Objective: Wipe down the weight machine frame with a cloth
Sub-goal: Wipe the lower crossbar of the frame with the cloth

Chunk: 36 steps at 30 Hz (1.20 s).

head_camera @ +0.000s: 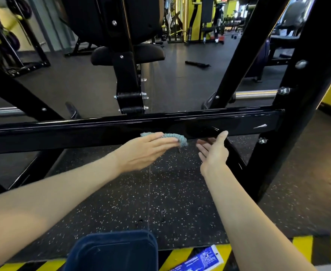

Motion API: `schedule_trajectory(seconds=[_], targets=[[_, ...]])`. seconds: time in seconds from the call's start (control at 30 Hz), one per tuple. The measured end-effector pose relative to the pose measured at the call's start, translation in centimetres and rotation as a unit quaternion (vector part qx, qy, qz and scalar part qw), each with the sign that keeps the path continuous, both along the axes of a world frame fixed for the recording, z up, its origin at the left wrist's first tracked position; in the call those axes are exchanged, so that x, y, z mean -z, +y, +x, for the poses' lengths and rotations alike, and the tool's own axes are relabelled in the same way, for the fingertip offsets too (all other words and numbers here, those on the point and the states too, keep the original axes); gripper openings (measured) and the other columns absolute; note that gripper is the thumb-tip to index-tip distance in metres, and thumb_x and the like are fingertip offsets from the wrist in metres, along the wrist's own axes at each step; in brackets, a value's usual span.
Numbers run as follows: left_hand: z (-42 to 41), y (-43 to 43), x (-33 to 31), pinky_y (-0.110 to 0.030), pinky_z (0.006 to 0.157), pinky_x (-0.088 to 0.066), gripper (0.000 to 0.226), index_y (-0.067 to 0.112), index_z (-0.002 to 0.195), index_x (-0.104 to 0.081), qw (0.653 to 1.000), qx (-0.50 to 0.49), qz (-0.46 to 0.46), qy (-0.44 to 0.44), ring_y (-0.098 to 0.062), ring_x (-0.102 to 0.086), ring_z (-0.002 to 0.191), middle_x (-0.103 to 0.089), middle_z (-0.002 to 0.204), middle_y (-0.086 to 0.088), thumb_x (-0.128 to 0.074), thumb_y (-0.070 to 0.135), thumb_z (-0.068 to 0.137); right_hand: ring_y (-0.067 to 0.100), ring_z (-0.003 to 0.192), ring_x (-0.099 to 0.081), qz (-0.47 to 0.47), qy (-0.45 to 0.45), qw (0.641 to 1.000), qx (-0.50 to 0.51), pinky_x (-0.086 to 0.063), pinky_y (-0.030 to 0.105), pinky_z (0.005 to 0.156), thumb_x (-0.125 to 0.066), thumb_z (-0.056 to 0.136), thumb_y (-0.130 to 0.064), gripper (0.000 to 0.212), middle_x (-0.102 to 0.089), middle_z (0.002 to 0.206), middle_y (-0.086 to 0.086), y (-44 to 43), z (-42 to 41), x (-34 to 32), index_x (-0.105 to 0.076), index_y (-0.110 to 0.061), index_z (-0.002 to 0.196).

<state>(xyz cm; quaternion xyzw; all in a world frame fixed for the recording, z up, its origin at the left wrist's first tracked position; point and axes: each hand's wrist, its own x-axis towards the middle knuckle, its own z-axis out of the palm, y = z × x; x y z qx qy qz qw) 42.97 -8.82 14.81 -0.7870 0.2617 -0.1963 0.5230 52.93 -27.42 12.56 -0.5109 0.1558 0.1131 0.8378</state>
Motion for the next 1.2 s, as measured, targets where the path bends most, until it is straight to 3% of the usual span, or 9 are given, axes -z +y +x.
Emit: schedule_trajectory(seconds=[0.13, 0.2, 0.37, 0.5, 0.6, 0.83, 1.0, 1.1, 1.2], targets=[[-1.3, 1.7, -0.8, -0.041, 0.119, -0.003, 0.060, 0.004, 0.147, -0.025, 0.995, -0.007, -0.094, 0.023, -0.025, -0.008, 0.146, -0.018, 0.156, -0.012, -0.027, 0.008, 0.087, 0.014, 0.078, -0.067, -0.014, -0.002, 0.999, 0.049, -0.048, 0.035, 0.086, -0.040, 0.096, -0.058, 0.047, -0.071, 0.093, 0.008, 0.1, 0.0, 0.1, -0.059, -0.015, 0.099], [-0.8, 1.0, -0.8, -0.042, 0.120, -0.007, 0.060, 0.005, 0.147, -0.025, 0.996, -0.001, -0.079, 0.030, -0.024, -0.011, 0.146, -0.017, 0.156, -0.010, -0.023, 0.010, 0.088, 0.012, 0.078, -0.067, -0.018, -0.001, 0.998, 0.067, -0.049, 0.035, 0.091, -0.047, 0.093, -0.057, 0.046, -0.069, 0.088, 0.005, 0.0, -0.2, 0.2, -0.061, -0.014, 0.102], [3.4, -4.2, 0.4, -0.040, 0.117, -0.011, 0.062, 0.006, 0.150, -0.019, 0.994, 0.027, -0.106, 0.009, -0.022, -0.015, 0.146, -0.015, 0.158, -0.009, -0.013, 0.012, 0.088, 0.016, 0.093, -0.066, -0.006, -0.004, 0.998, 0.055, -0.045, 0.023, 0.073, -0.061, 0.091, -0.043, 0.045, -0.068, 0.105, 0.006, -1.5, 0.0, 0.0, -0.060, -0.009, 0.120], [7.6, -9.9, 0.3, -0.038, 0.117, -0.019, 0.057, 0.012, 0.147, -0.033, 0.990, 0.061, -0.121, -0.025, -0.021, -0.026, 0.143, -0.030, 0.155, -0.006, -0.034, 0.023, 0.091, 0.018, 0.094, -0.063, -0.004, -0.014, 1.000, -0.015, -0.043, 0.032, 0.094, -0.040, 0.098, -0.052, 0.055, -0.061, 0.127, 0.011, -3.7, -0.1, -0.2, -0.051, -0.012, 0.134], [7.5, -11.0, 0.0, -0.039, 0.117, -0.016, 0.058, 0.010, 0.149, -0.027, 0.988, 0.046, -0.144, -0.022, -0.022, -0.022, 0.145, -0.025, 0.156, -0.008, -0.039, 0.024, 0.093, 0.020, 0.098, -0.060, -0.023, -0.018, 0.999, -0.015, -0.036, 0.035, 0.103, -0.023, 0.101, -0.055, 0.065, -0.059, 0.130, 0.013, -4.4, -1.0, -0.2, -0.043, -0.008, 0.141], [0.9, -3.5, -1.3, -0.043, 0.116, -0.016, 0.060, 0.004, 0.148, -0.019, 0.997, -0.018, -0.079, -0.014, -0.028, -0.018, 0.145, -0.016, 0.156, -0.015, -0.023, 0.013, 0.088, 0.020, 0.097, -0.061, -0.018, -0.017, 0.999, -0.042, -0.039, 0.033, 0.096, -0.022, 0.103, -0.048, 0.063, -0.063, 0.123, 0.016, -2.8, -1.4, -1.7, -0.050, -0.001, 0.134], [4.9, -9.4, -2.0, -0.043, 0.118, -0.001, 0.060, 0.006, 0.151, -0.003, 0.996, -0.016, -0.083, 0.040, -0.026, 0.001, 0.147, 0.001, 0.159, -0.013, -0.022, 0.014, 0.095, 0.020, 0.098, -0.061, -0.017, -0.004, 1.000, -0.002, -0.038, 0.034, 0.097, -0.020, 0.103, -0.049, 0.062, -0.065, 0.121, 0.015, -5.0, -1.0, -0.6, -0.055, -0.007, 0.131], [7.1, -13.7, -1.4, -0.042, 0.118, 0.001, 0.059, 0.007, 0.152, -0.006, 0.993, -0.027, -0.107, 0.039, -0.026, 0.003, 0.148, 0.001, 0.160, -0.012, -0.030, 0.017, 0.100, 0.020, 0.092, -0.062, -0.004, 0.018, 0.999, 0.036, -0.038, 0.033, 0.095, -0.020, 0.103, -0.048, 0.060, -0.066, 0.118, 0.015, -6.0, -0.6, 0.0, -0.056, -0.007, 0.130], [6.2, -11.4, -1.4, -0.042, 0.118, -0.004, 0.056, 0.005, 0.151, -0.017, 0.994, 0.001, -0.111, 0.015, -0.027, -0.007, 0.147, -0.009, 0.159, -0.014, -0.025, 0.014, 0.097, 0.020, 0.094, -0.061, 0.007, 0.015, 0.999, 0.039, -0.038, 0.035, 0.097, -0.023, 0.103, -0.046, 0.056, -0.065, 0.118, 0.015, -5.4, -0.5, -0.2, -0.055, -0.009, 0.131]])
